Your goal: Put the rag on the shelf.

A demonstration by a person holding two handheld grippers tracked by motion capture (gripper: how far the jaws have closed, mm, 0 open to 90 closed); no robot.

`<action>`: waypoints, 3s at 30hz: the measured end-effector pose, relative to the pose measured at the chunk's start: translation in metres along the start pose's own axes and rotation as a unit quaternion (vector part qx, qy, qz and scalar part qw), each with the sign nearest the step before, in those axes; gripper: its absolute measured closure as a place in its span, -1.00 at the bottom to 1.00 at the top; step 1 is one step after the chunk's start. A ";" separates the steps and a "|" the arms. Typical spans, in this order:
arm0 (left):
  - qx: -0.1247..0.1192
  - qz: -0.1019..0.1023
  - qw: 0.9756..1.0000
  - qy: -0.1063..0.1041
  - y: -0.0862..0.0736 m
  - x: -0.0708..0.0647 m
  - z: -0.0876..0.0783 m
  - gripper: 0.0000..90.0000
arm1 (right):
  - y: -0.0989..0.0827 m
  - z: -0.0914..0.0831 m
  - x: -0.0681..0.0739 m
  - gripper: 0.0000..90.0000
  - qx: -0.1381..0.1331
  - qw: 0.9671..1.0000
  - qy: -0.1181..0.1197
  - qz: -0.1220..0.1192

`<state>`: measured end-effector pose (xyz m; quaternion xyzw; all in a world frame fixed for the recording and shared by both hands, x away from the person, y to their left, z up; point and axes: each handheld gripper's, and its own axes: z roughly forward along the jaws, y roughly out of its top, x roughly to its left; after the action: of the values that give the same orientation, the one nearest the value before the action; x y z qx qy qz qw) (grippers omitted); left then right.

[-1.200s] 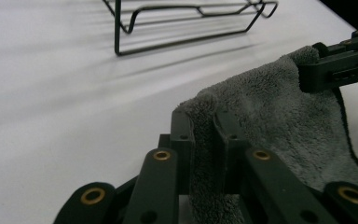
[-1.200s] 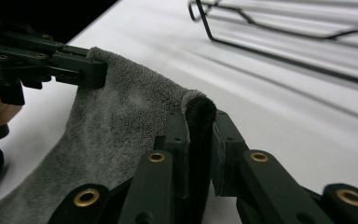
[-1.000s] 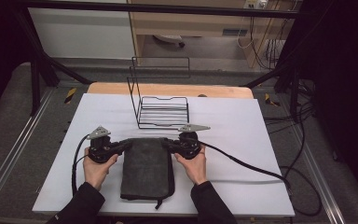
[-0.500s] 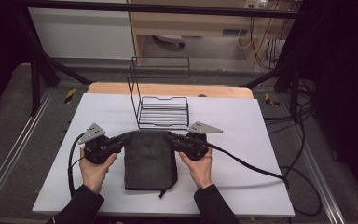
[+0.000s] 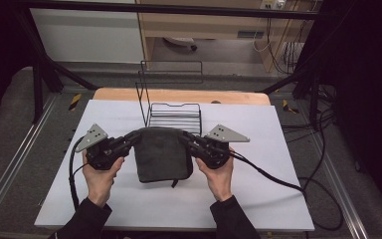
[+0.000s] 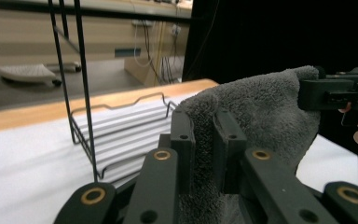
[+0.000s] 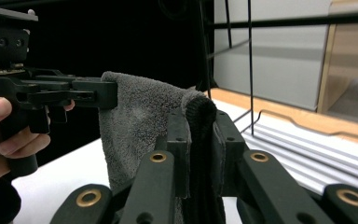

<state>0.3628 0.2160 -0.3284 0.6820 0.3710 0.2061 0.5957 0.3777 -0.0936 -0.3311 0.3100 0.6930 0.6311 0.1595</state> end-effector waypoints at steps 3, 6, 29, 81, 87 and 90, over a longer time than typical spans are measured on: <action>-0.011 0.005 1.000 -0.001 0.008 -0.003 0.001 0.78 | 0.005 -0.003 0.001 0.79 -0.008 1.000 -0.002 -0.005; -0.019 0.009 1.000 -0.002 0.015 -0.005 0.003 0.78 | 0.012 -0.006 0.001 0.79 -0.019 1.000 -0.006 -0.011; -0.100 0.020 0.995 0.000 0.075 -0.014 0.014 0.78 | 0.066 -0.018 0.006 0.79 -0.100 0.994 -0.036 -0.038; -0.205 0.026 0.978 0.011 0.194 -0.007 0.036 0.78 | 0.191 0.001 -0.008 0.80 -0.191 0.974 -0.081 -0.086; -0.206 0.017 0.978 0.011 0.203 -0.002 0.040 0.78 | 0.200 0.006 -0.011 0.80 -0.193 0.973 -0.087 -0.089; -0.206 0.018 0.978 0.014 0.208 0.000 0.042 0.78 | 0.205 0.009 -0.014 0.80 -0.192 0.973 -0.089 -0.091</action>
<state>0.4470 0.1851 -0.1362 0.5485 0.3162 0.2984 0.7143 0.4406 -0.0930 -0.1349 0.2641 0.5670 0.7051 0.3341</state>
